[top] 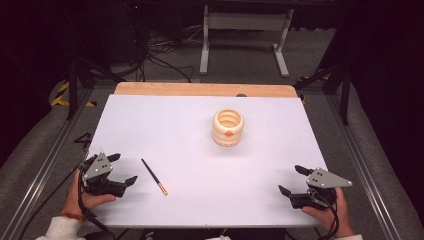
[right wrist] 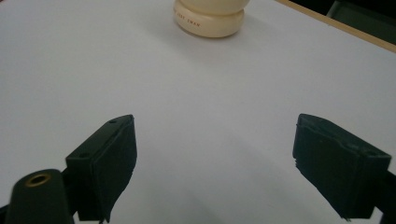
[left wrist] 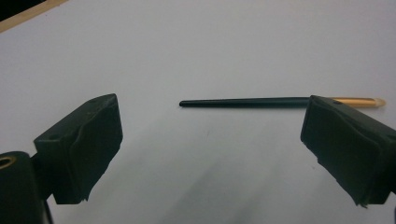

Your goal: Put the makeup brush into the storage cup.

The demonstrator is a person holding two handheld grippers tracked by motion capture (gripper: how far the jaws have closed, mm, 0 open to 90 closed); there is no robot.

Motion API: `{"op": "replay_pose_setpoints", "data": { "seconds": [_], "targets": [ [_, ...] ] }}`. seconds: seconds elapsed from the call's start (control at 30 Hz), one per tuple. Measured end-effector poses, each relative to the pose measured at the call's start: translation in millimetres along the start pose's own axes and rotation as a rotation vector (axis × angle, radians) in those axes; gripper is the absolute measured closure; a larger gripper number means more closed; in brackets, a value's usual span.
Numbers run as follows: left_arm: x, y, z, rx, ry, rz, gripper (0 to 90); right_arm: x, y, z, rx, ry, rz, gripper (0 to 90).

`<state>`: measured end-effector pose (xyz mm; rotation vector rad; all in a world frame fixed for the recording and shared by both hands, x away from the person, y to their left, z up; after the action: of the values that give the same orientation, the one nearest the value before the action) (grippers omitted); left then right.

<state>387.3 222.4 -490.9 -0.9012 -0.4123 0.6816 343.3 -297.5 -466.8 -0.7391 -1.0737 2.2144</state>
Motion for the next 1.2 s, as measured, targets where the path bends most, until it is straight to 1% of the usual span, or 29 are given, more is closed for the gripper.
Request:
{"op": "replay_pose_setpoints", "data": {
  "seconds": [0.07,0.13,0.2,0.23,0.27,0.3,0.33,0.37,0.4,0.47,0.5,0.53,0.6,0.63,0.67,0.7,0.73,0.77,0.8,0.83,0.87,0.9,0.97,1.0,1.07,1.13,1.17,1.2],
  "targets": [
    [-2.9,-0.9,0.3,0.016,0.013,-0.019,7.6,-0.3,0.2,0.1,0.000,0.001,0.000,14.4],
    [-4.9,-2.4,-0.1,0.040,0.021,-0.048,8.2,0.0,-1.4,0.3,-0.005,-0.001,-0.001,14.4],
    [-7.2,-6.1,-0.4,0.061,0.037,-0.077,8.5,1.2,-2.7,-0.4,-0.004,-0.004,-0.004,14.4],
    [-8.7,-8.4,-0.7,0.084,0.050,-0.109,9.6,1.6,-3.0,-1.4,-0.003,-0.007,0.000,14.4],
    [-8.7,-8.4,-0.7,0.084,0.050,-0.109,10.5,1.6,-3.0,-1.4,-0.003,-0.007,0.000,14.4],
    [-10.1,-11.4,-0.6,0.114,0.056,-0.146,10.5,2.1,-2.5,-2.8,0.002,-0.008,0.002,14.4],
    [-11.0,-13.1,-0.6,0.124,0.063,-0.157,10.5,2.6,-1.7,-4.1,0.007,-0.012,0.005,14.4],
    [-13.0,-16.8,-1.6,0.137,0.083,-0.165,11.1,2.9,-1.3,-4.3,0.011,-0.012,0.003,14.5],
    [-13.5,-19.0,-2.9,0.147,0.087,-0.178,12.0,3.1,-1.3,-4.3,0.012,-0.012,0.003,14.5],
    [-16.0,-21.4,-6.1,0.177,0.112,-0.197,13.2,3.4,-1.9,-3.3,0.009,-0.012,0.001,14.5],
    [-18.0,-21.8,-8.3,0.202,0.125,-0.221,13.7,3.8,-2.3,-2.7,0.006,-0.013,0.000,14.5],
    [-18.0,-21.8,-8.3,0.202,0.125,-0.221,14.9,4.1,-2.9,-2.1,0.002,-0.013,0.001,14.5],
    [-23.1,-22.6,-12.4,0.241,0.145,-0.265,15.6,4.6,-3.1,-1.9,0.001,-0.014,-0.001,14.5],
    [-25.2,-23.4,-14.2,0.252,0.148,-0.278,16.0,5.0,-3.4,-2.2,0.000,-0.015,0.000,14.5],
    [-28.1,-24.6,-16.2,0.262,0.166,-0.297,16.3,5.1,-3.2,-2.6,0.002,-0.017,0.001,14.5],
    [-30.2,-24.6,-16.9,0.274,0.181,-0.302,17.5,5.3,-2.6,-3.4,0.005,-0.020,-0.001,14.5],
    [-33.1,-24.5,-19.3,0.303,0.207,-0.336,19.2,5.2,-2.1,-3.9,0.008,-0.021,0.000,14.5],
    [-33.1,-24.5,-19.3,0.303,0.207,-0.336,20.3,5.5,-1.4,-4.6,0.011,-0.023,0.001,14.6],
    [-35.5,-24.3,-21.5,0.326,0.221,-0.357,20.3,5.5,-1.4,-4.6,0.011,-0.023,0.001,14.6],
    [-37.8,-24.3,-23.3,0.341,0.234,-0.361,21.2,5.5,-1.4,-4.6,0.011,-0.022,0.001,14.6],
    [-40.9,-25.0,-26.3,0.365,0.247,-0.384,22.2,5.3,-1.4,-4.7,0.010,-0.021,0.000,14.6],
    [-43.7,-25.9,-28.2,0.376,0.255,-0.409,23.4,5.0,-1.5,-4.5,0.009,-0.020,-0.004,14.7],
    [-48.8,-27.6,-31.6,0.391,0.270,-0.432,27.7,4.9,-1.6,-4.3,0.008,-0.021,-0.008,14.7],
    [-51.9,-28.5,-33.7,0.408,0.285,-0.450,27.6,5.2,-1.4,-4.5,0.008,-0.023,-0.008,14.7],
    [-56.9,-29.6,-37.3,0.425,0.307,-0.465,30.5,5.9,-1.0,-5.1,0.013,-0.024,-0.005,14.7],
    [-59.7,-28.5,-38.7,0.453,0.330,-0.481,33.6,6.3,-0.8,-5.7,0.014,-0.027,-0.001,14.7],
    [-60.7,-27.9,-40.6,0.467,0.334,-0.496,36.1,6.5,-0.8,-5.8,0.015,-0.029,-0.001,14.7],
    [-60.7,-27.9,-40.6,0.467,0.334,-0.496,37.1,6.5,-0.7,-5.9,0.014,-0.030,-0.001,14.7]
  ]
}}
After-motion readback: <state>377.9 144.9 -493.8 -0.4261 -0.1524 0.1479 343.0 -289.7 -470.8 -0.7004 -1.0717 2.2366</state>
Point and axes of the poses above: each handheld gripper's, and its own axes: z roughly backward along the jaws, y roughly out of its underside, x roughly to its left, the point moved 8 cm from there along -z, roughly forward along the jaws, and after that the axes turned 5 degrees about z, right-handed, at the moved point
